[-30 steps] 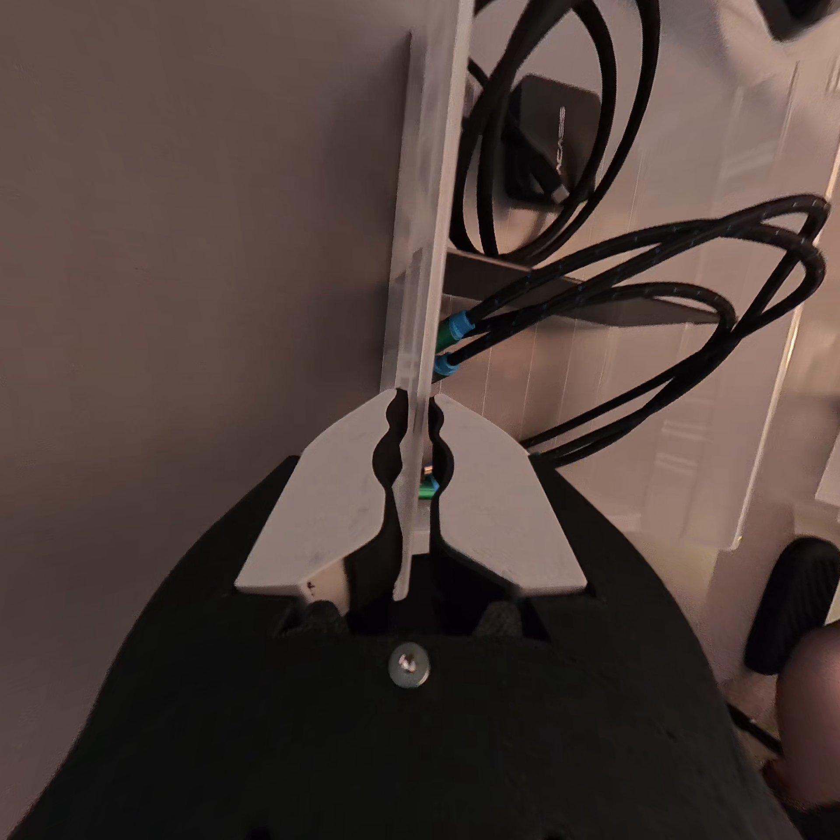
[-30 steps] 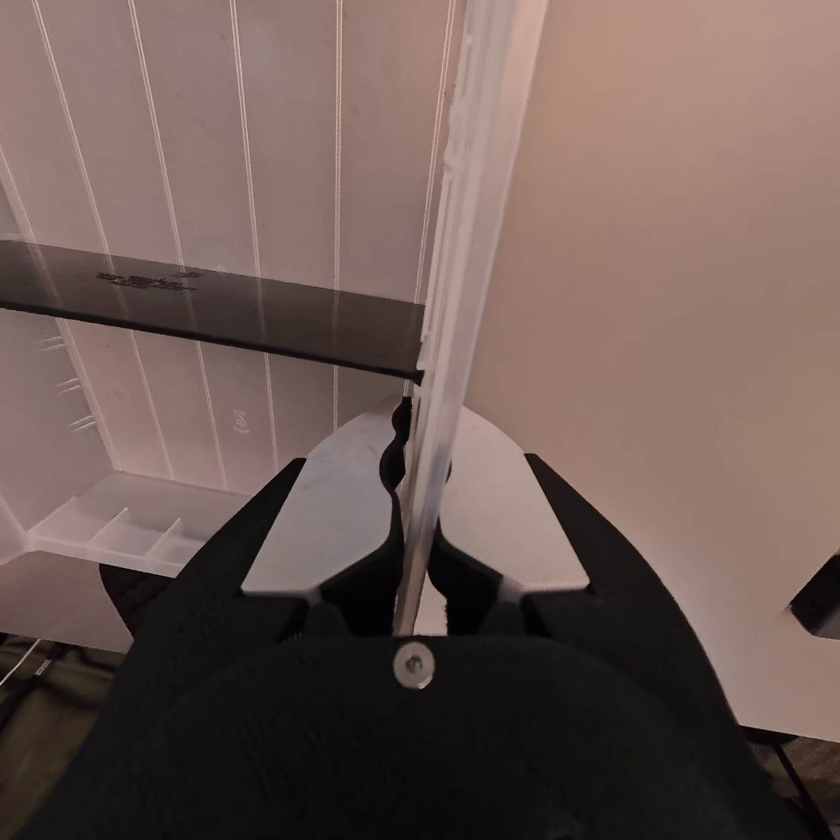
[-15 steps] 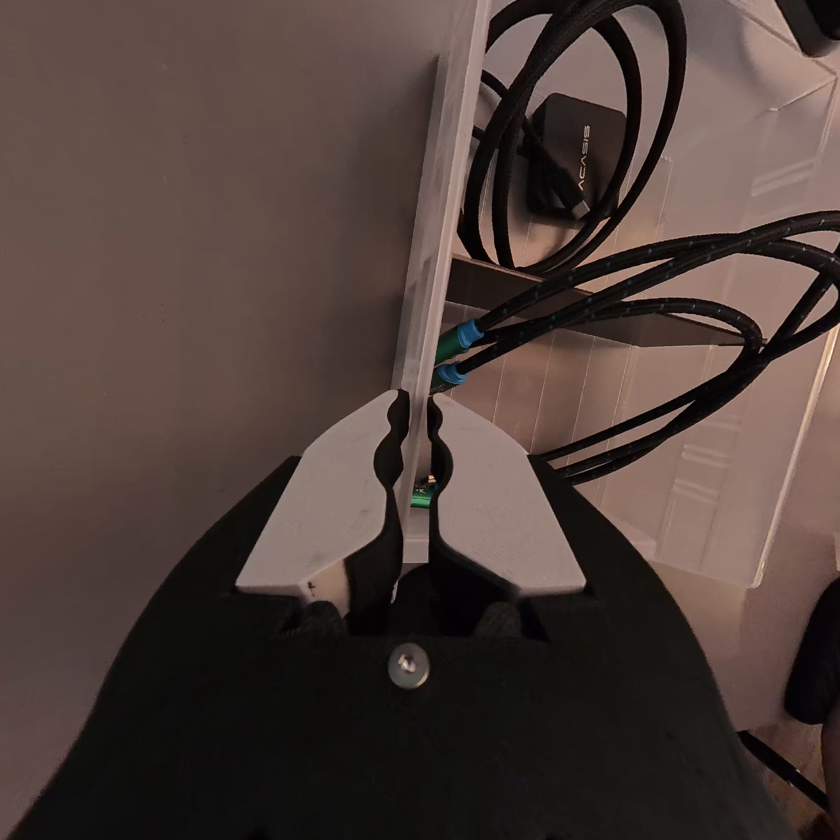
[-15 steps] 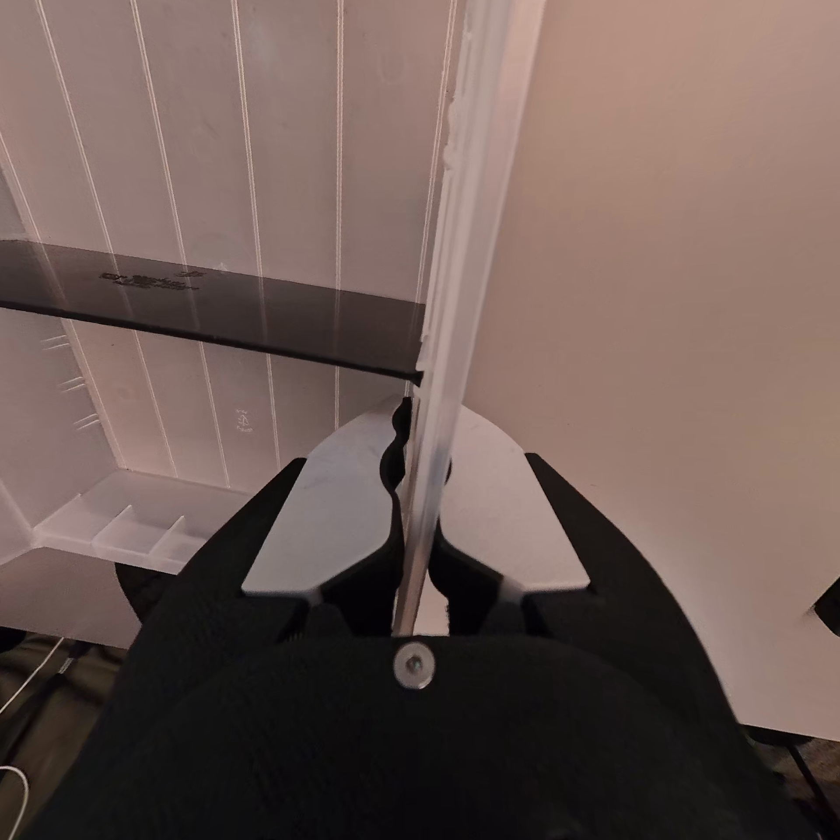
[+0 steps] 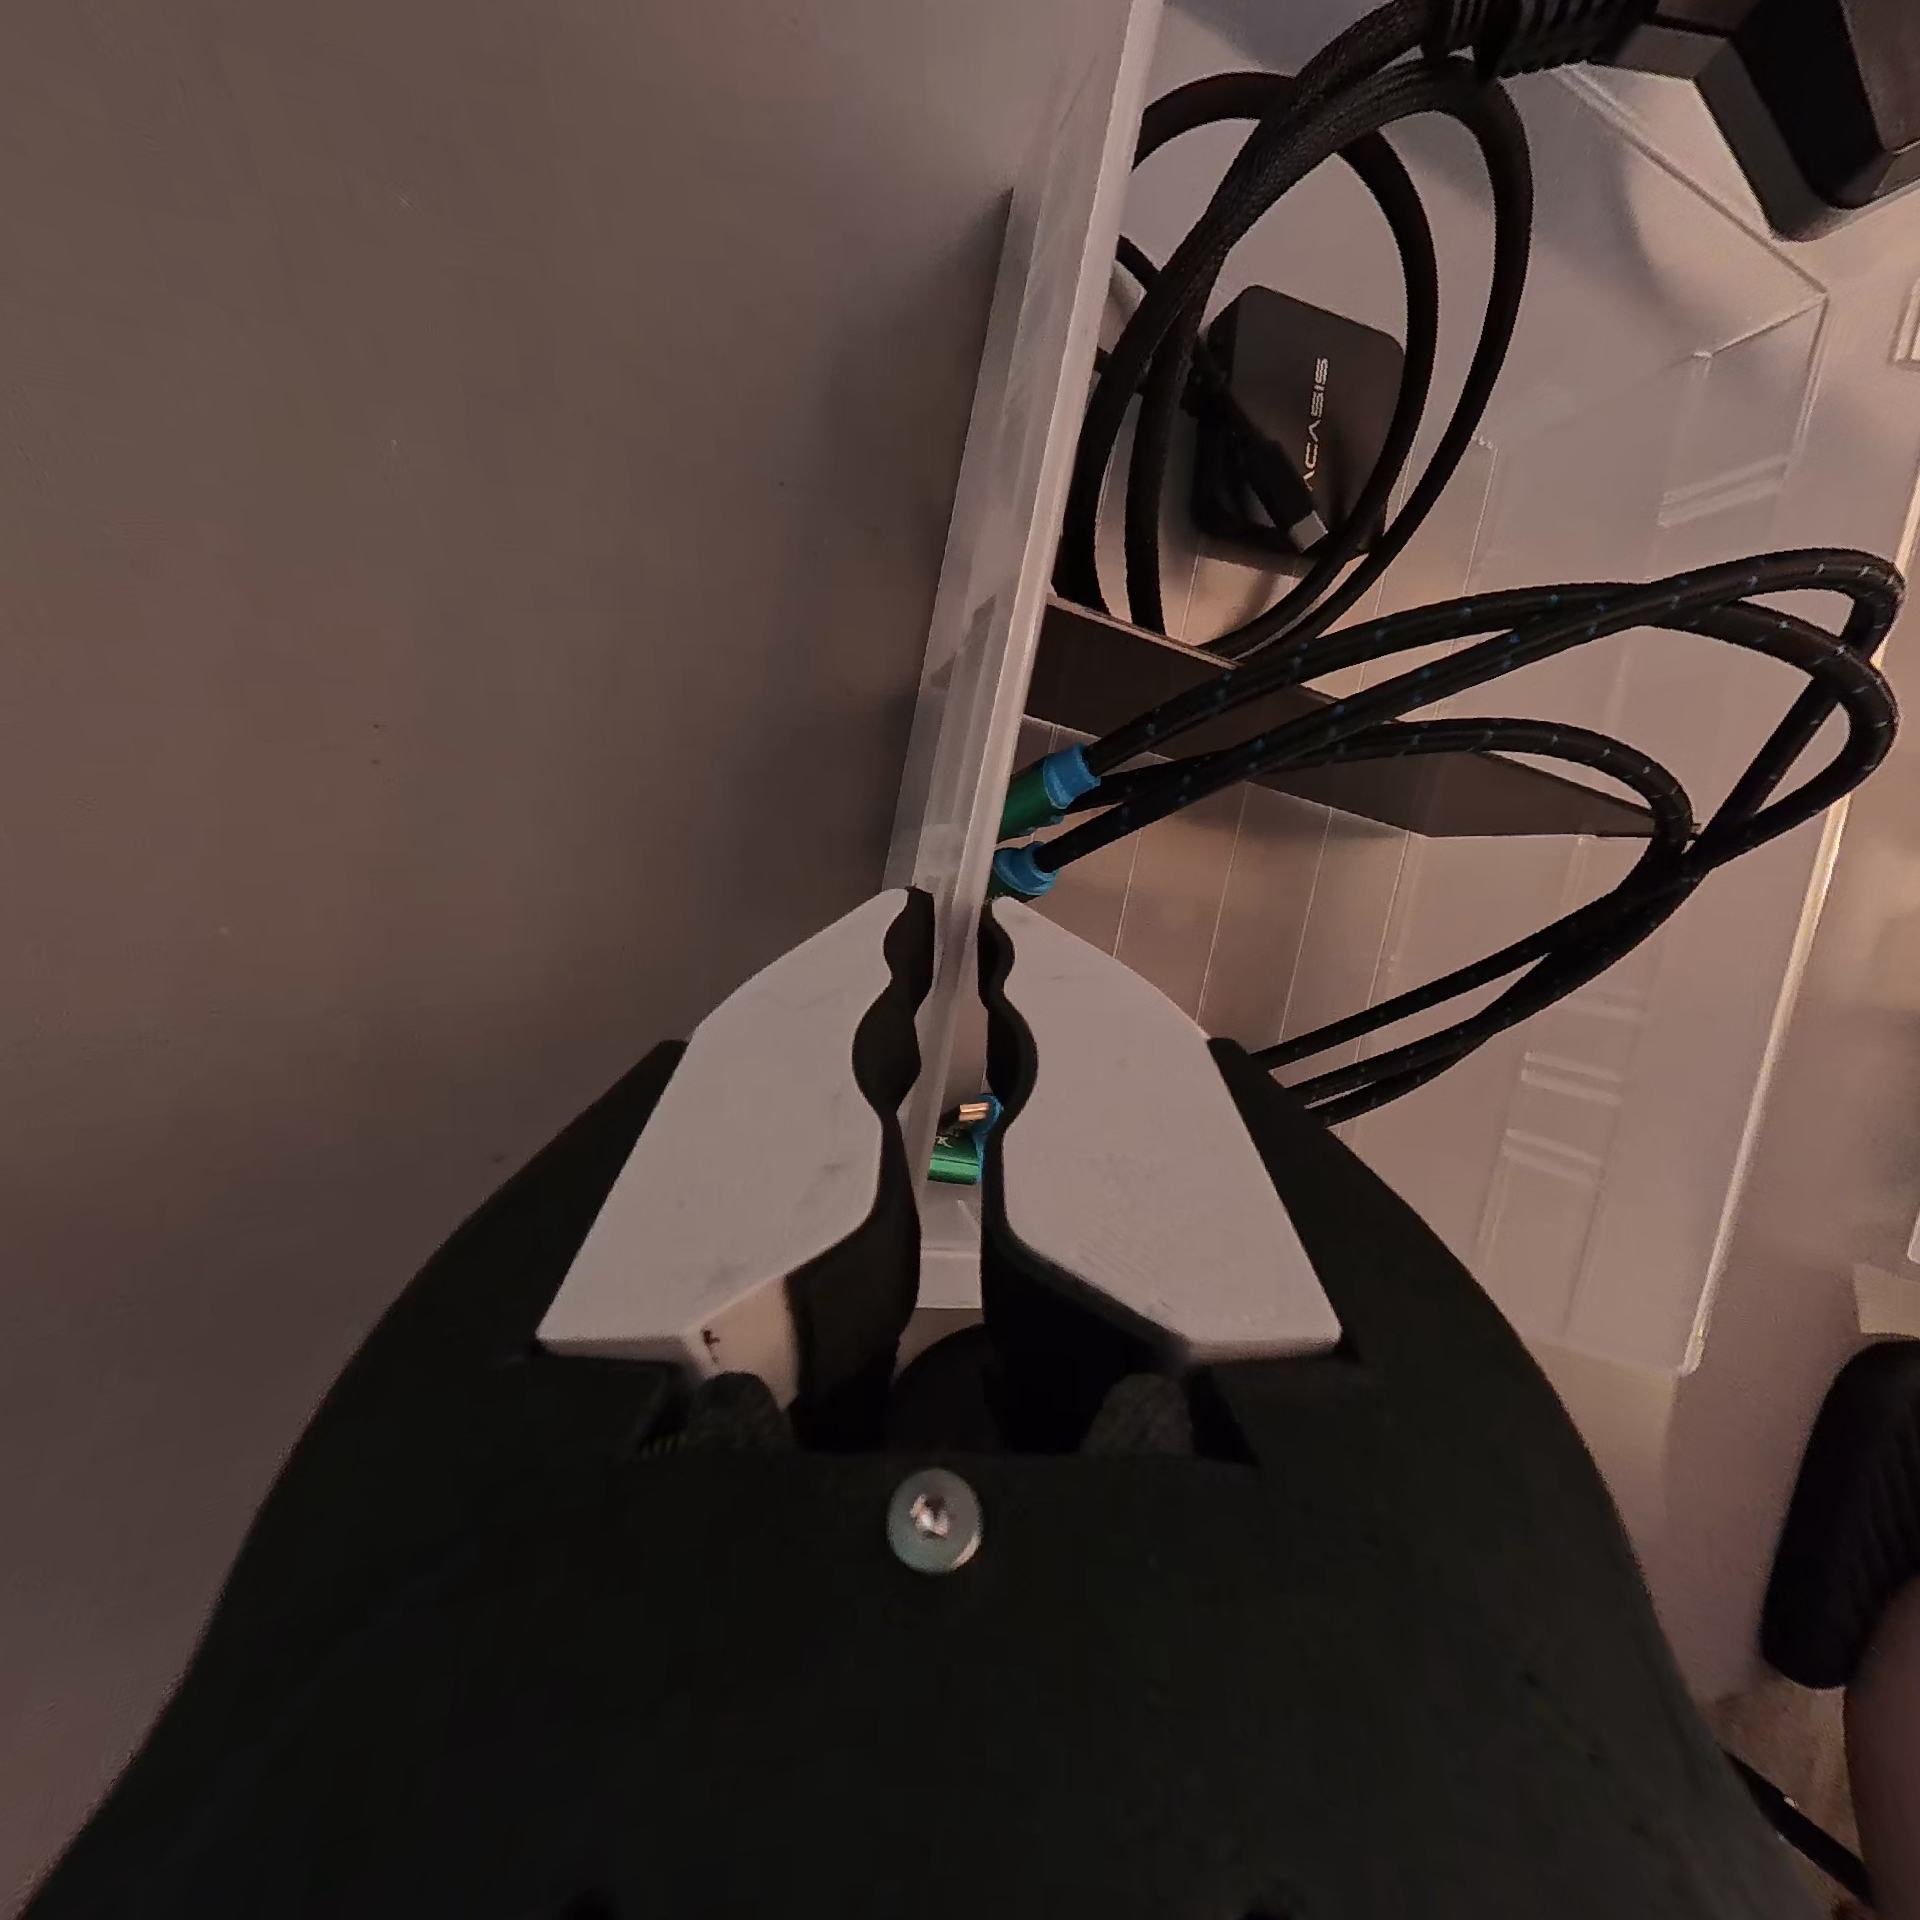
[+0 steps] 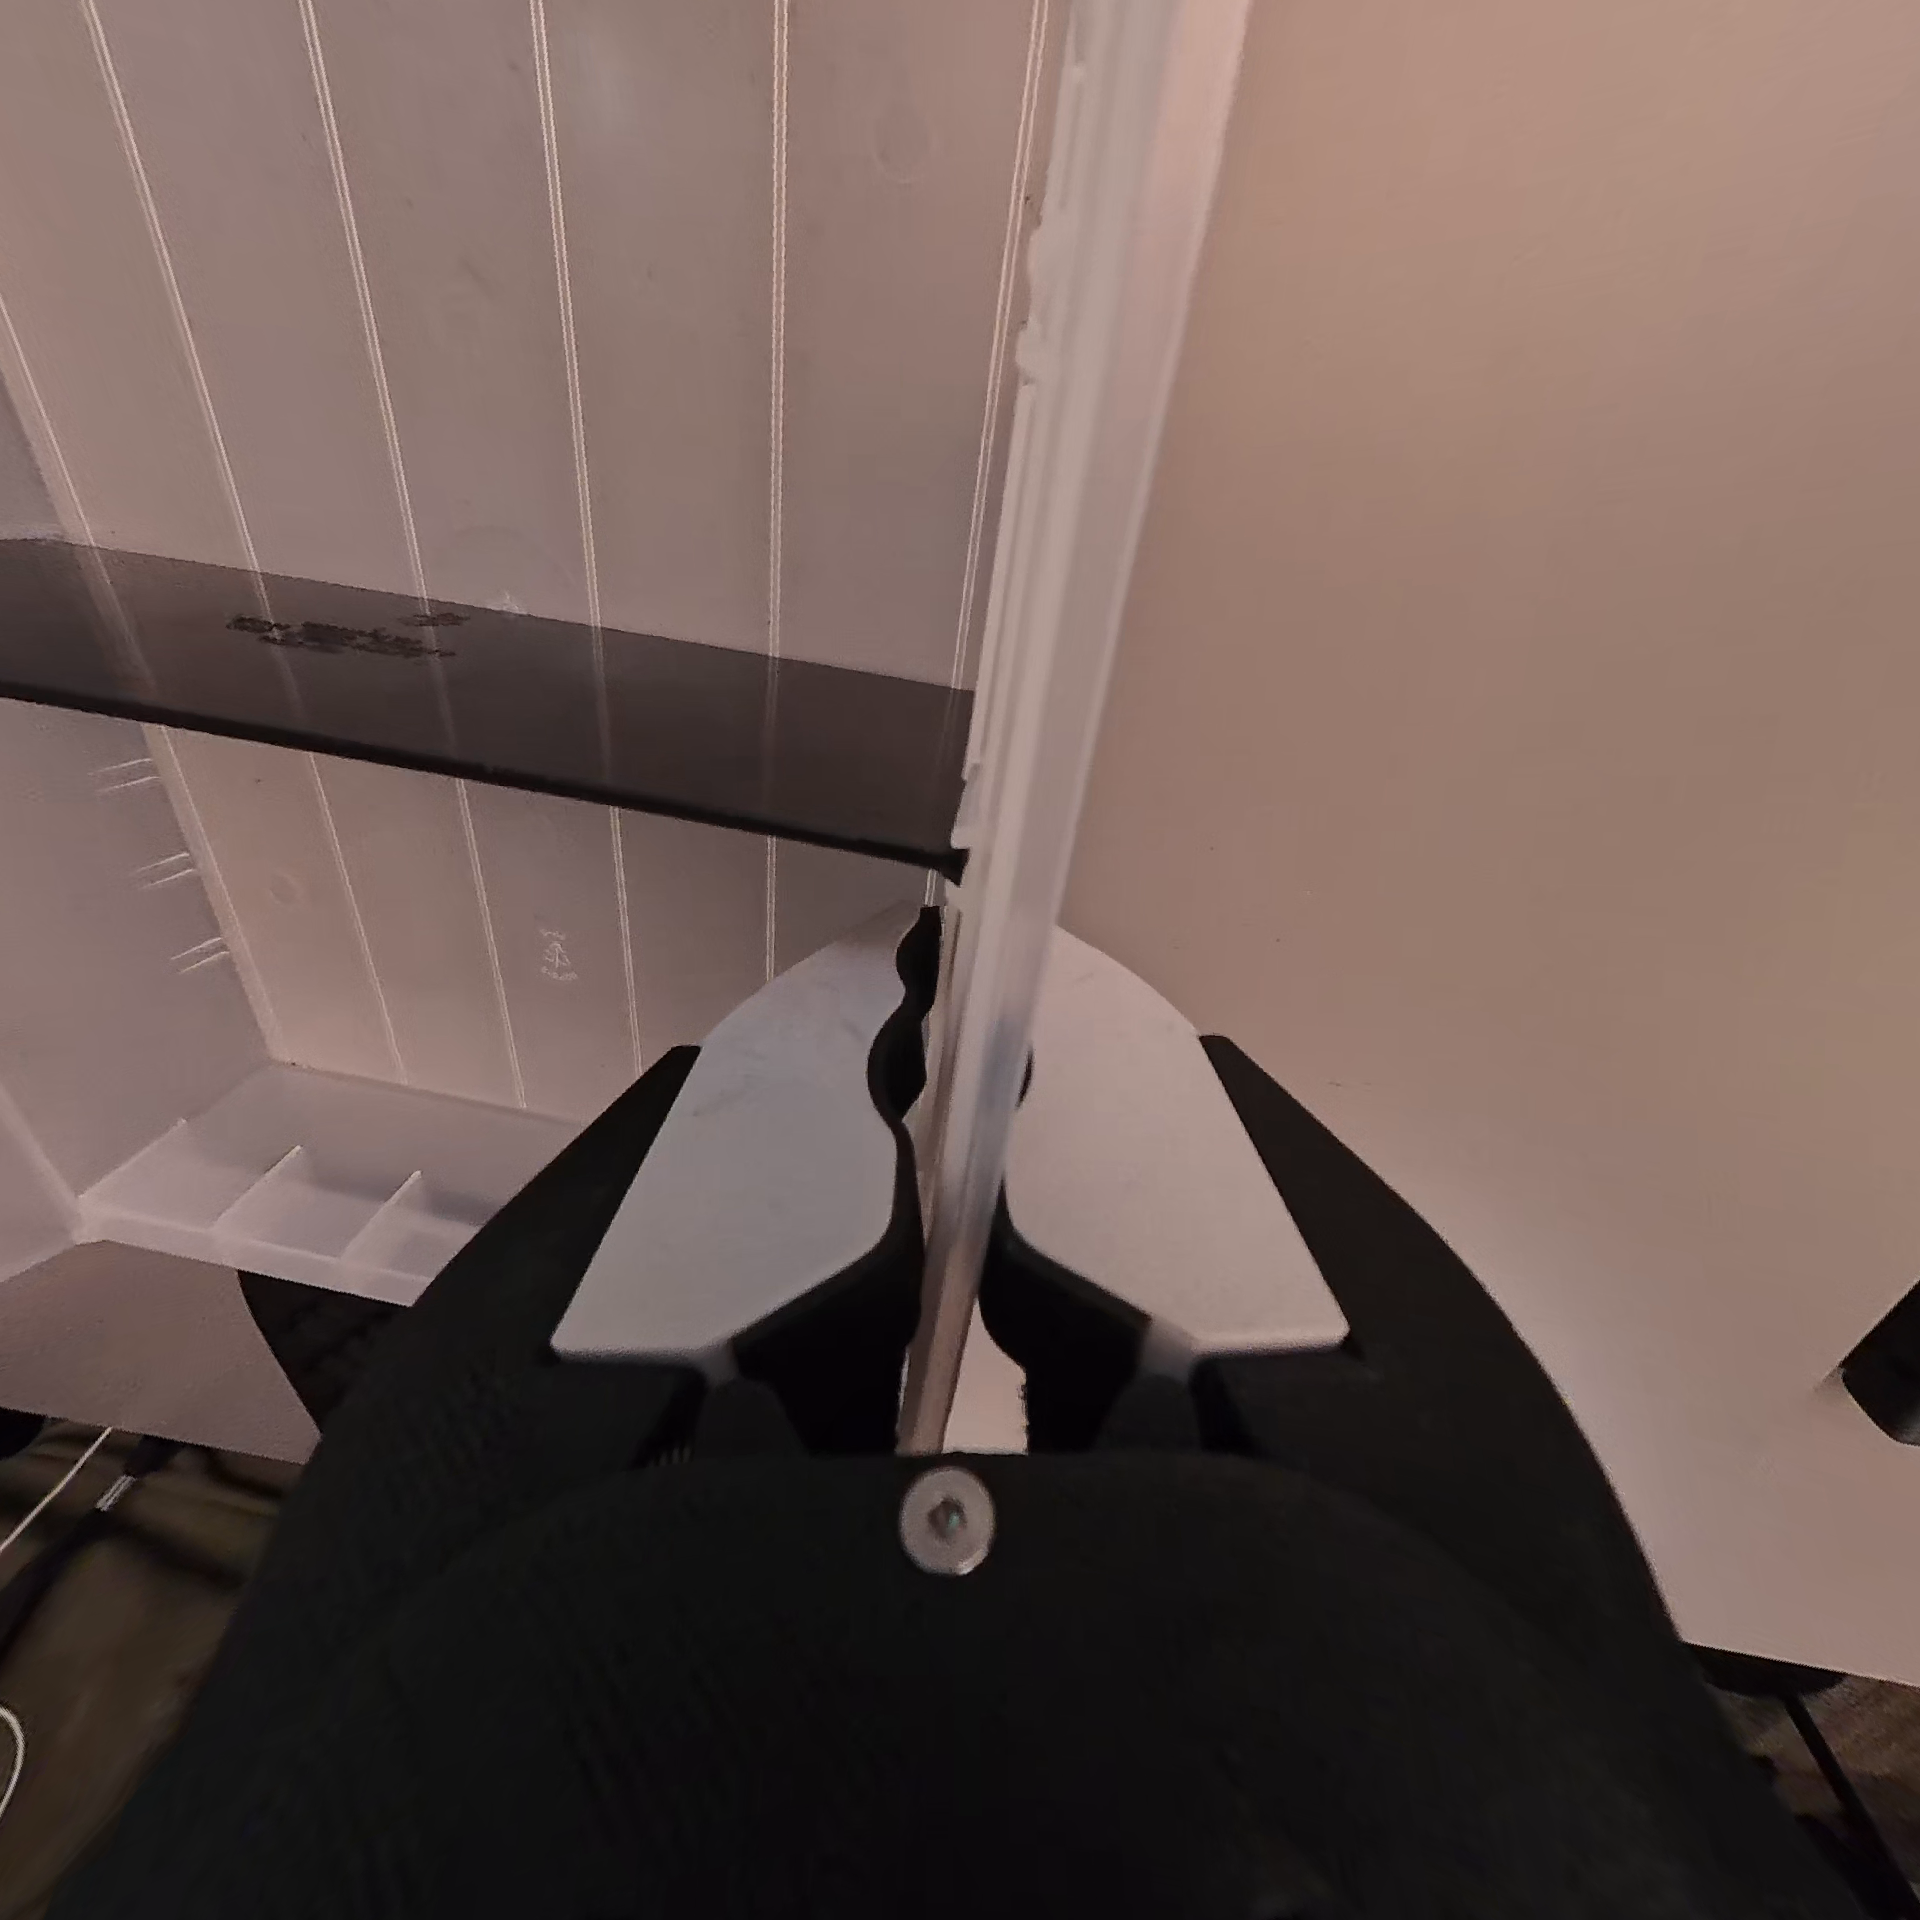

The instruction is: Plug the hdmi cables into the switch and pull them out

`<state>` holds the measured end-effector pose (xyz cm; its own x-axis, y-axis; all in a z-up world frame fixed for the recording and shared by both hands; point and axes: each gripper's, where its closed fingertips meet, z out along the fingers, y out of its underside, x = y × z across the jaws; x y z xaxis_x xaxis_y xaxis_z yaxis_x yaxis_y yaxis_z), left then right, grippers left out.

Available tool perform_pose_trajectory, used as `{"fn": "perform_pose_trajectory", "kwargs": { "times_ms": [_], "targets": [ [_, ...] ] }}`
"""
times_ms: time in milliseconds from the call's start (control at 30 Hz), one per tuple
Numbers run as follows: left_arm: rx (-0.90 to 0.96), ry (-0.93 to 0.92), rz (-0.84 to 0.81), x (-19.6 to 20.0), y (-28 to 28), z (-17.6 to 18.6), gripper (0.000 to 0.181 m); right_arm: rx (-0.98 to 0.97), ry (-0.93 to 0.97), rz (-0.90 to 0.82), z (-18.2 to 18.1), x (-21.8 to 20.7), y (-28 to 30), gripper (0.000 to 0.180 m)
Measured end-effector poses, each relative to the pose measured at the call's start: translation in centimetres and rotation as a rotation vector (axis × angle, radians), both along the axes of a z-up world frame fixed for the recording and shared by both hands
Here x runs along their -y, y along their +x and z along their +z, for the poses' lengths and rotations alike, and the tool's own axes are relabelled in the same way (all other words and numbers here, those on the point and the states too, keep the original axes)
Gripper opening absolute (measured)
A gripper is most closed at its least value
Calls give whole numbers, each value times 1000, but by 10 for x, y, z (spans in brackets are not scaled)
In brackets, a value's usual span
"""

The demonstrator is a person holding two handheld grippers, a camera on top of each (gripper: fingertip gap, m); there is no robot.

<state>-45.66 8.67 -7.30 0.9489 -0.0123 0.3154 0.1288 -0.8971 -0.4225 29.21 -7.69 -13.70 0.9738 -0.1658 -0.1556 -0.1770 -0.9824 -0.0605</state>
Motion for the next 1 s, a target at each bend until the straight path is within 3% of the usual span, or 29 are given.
{"fn": "perform_pose_trajectory", "kwargs": {
  "times_ms": [100,233,400,600,800,1000],
  "targets": [
    [-1,-15,1,3,0,0,7,-6,-14,-21,0,1,-1,6],
    [16,28,21,1,0,13,13,-107,-86,-80,-1,8,-10,19],
    [53,300,-21,-17,15,66,23,-152,-38,-139,7,5,-8,18],
    [11,534,-249,-25,62,105,42,-79,116,-186,40,-6,5,17],
    [-196,562,-332,-39,69,90,62,68,322,-172,100,-13,6,14],
    [-231,659,-360,-49,83,101,63,310,752,-72,207,-31,-18,12]
  ]
}}
